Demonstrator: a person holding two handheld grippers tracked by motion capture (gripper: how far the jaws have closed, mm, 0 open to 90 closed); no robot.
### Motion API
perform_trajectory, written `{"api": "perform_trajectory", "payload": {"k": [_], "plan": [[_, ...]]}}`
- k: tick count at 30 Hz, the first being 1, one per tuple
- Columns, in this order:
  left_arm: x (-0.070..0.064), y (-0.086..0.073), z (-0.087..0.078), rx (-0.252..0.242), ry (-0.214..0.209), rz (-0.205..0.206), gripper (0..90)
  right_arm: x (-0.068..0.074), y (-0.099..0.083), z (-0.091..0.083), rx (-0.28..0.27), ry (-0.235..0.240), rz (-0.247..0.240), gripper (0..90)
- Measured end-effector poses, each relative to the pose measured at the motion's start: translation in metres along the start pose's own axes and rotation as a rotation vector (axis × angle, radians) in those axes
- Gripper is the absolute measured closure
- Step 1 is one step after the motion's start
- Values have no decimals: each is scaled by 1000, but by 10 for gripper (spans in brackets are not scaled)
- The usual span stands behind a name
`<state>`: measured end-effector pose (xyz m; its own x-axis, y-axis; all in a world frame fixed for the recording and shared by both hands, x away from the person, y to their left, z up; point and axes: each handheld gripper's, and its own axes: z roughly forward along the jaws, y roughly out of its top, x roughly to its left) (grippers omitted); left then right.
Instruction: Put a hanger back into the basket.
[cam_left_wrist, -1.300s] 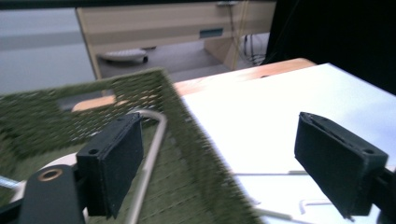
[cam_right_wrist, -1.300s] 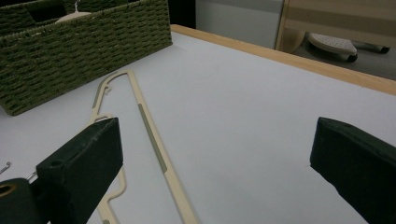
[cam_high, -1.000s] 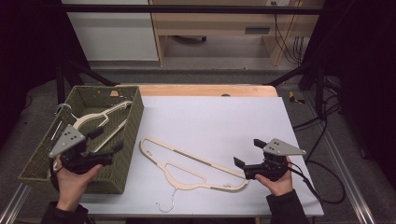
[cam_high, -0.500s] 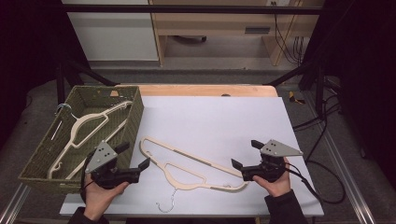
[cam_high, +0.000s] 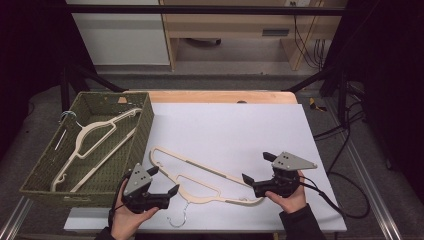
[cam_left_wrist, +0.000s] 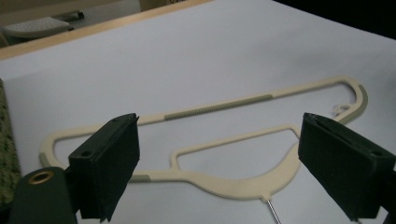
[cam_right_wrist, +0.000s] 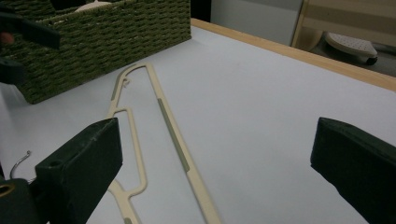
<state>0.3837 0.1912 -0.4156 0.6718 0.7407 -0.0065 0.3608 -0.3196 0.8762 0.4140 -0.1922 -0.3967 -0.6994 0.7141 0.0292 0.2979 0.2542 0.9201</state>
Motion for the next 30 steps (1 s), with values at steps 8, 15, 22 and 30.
{"api": "perform_trajectory", "payload": {"k": [8, 15, 22, 30], "plan": [[-16, -16, 17, 94, -31, 10, 180, 9, -2, 9, 21, 26, -14, 28], [-25, -26, 25, 155, -25, 7, 247, 13, -3, 13, 32, 38, -15, 29], [-30, -35, 34, 222, -25, -18, 406, 16, -4, 17, 42, 44, -17, 29], [-38, -41, 41, 286, -33, -36, 595, 22, -5, 23, 61, 54, -30, 29]]}}
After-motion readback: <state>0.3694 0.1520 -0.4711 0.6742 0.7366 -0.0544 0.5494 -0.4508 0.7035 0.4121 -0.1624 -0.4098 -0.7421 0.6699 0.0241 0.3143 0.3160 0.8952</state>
